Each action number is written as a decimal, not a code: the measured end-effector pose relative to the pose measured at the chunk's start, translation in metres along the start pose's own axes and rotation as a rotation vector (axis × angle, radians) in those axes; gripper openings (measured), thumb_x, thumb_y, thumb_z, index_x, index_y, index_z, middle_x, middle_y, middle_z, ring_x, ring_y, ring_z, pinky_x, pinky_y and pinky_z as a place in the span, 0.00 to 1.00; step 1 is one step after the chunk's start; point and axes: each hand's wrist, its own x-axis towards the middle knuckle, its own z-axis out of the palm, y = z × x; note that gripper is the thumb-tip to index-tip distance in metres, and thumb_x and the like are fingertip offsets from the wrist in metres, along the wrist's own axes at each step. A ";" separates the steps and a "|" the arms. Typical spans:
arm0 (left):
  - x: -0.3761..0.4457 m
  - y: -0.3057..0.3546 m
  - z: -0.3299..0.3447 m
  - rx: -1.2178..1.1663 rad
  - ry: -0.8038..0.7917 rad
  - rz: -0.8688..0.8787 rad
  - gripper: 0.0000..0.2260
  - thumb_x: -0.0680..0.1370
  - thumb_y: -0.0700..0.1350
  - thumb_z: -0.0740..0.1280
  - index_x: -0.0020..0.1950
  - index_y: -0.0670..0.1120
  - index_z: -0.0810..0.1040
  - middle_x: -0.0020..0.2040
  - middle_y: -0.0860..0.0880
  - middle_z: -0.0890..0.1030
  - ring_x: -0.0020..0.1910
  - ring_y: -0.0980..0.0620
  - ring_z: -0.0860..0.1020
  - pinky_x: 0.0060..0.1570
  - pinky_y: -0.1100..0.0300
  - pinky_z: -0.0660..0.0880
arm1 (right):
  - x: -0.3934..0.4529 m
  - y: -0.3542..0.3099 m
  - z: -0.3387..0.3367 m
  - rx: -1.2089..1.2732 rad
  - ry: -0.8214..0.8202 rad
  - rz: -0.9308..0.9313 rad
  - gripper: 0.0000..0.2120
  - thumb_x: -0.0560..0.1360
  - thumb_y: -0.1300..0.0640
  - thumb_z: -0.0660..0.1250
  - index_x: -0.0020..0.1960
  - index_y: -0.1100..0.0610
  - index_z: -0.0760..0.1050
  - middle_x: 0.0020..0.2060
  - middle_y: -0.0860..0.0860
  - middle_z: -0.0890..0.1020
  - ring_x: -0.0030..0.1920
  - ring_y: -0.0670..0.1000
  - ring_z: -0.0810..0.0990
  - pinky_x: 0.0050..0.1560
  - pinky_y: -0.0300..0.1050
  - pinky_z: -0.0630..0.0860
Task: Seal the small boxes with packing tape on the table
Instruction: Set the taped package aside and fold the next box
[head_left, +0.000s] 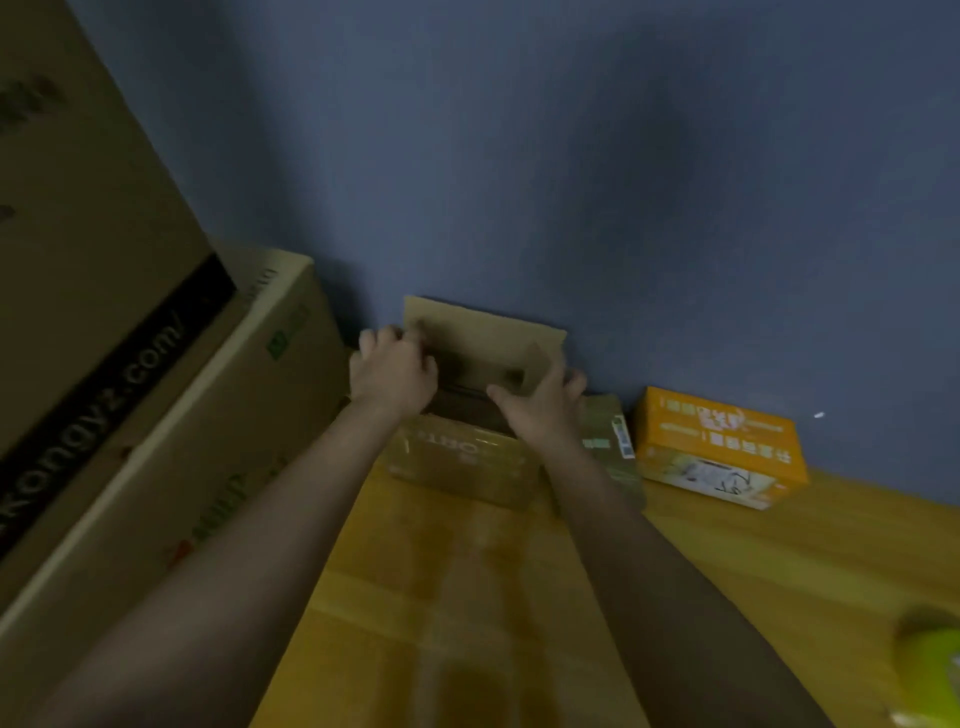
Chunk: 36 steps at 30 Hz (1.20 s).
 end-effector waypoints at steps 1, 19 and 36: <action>0.008 -0.014 -0.002 -0.010 -0.052 -0.041 0.19 0.82 0.51 0.58 0.71 0.46 0.67 0.69 0.42 0.67 0.69 0.39 0.62 0.64 0.47 0.65 | 0.003 -0.005 0.005 -0.002 -0.026 0.054 0.45 0.72 0.44 0.70 0.78 0.48 0.45 0.71 0.52 0.54 0.70 0.61 0.63 0.66 0.53 0.68; 0.015 -0.062 0.025 -0.207 -0.241 -0.220 0.10 0.82 0.43 0.57 0.62 0.44 0.71 0.58 0.41 0.76 0.53 0.41 0.76 0.42 0.54 0.69 | -0.014 -0.004 -0.004 -0.231 -0.116 0.095 0.34 0.77 0.61 0.61 0.78 0.57 0.49 0.65 0.61 0.73 0.60 0.60 0.75 0.56 0.53 0.74; -0.125 -0.034 0.035 -0.101 -0.347 -0.029 0.13 0.84 0.46 0.54 0.64 0.41 0.70 0.51 0.42 0.78 0.41 0.44 0.73 0.34 0.56 0.66 | -0.160 0.076 -0.025 -0.251 -0.066 0.149 0.34 0.78 0.61 0.58 0.79 0.52 0.46 0.46 0.58 0.79 0.44 0.61 0.77 0.35 0.47 0.68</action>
